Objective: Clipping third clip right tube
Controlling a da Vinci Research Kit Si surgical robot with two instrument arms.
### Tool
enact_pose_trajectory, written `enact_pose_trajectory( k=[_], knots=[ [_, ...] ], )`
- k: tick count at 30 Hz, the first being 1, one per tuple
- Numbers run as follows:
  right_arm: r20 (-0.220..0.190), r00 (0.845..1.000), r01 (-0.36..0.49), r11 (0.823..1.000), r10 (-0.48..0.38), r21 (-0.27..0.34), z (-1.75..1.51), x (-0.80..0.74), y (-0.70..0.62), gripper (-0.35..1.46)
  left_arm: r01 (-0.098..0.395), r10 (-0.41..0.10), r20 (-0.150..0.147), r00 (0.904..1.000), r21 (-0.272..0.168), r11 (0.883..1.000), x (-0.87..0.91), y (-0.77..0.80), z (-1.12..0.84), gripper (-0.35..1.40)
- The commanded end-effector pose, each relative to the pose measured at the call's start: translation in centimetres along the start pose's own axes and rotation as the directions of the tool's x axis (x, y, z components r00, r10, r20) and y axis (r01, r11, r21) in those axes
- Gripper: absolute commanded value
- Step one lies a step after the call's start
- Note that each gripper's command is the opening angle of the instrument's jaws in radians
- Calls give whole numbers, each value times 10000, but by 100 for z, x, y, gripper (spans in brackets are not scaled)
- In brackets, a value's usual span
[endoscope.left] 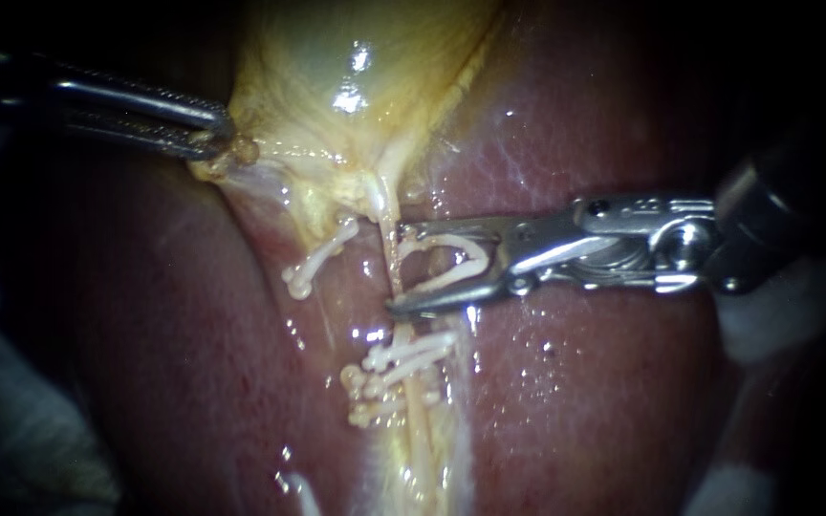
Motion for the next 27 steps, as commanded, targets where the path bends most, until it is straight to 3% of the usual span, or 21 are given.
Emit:
enact_pose_trajectory(
  k=[1,7,12,19,27],
  knots=[
    [-96,9999,-141,9999,141,80,4,-1,0,49,-1,1,1,10000,-1,10000,0,0,0,-35],
    [-961,9885,-1037,9863,1164,1283,16,4,-5,48,-1,1,1,10000,-1,10000,0,0,0,-35],
    [-1574,9748,-1234,9696,1584,2115,15,11,-10,45,-1,1,1,10000,-2,10000,0,0,0,-35],
    [-2090,9551,-1563,9562,2102,2475,7,28,-10,45,-1,1,1,10000,-1,10000,0,0,0,-35],
    [-2193,9454,-1826,9493,2410,2559,2,35,-7,32,-1,1,1,10000,-1,10000,0,0,0,-35]
  ],
)
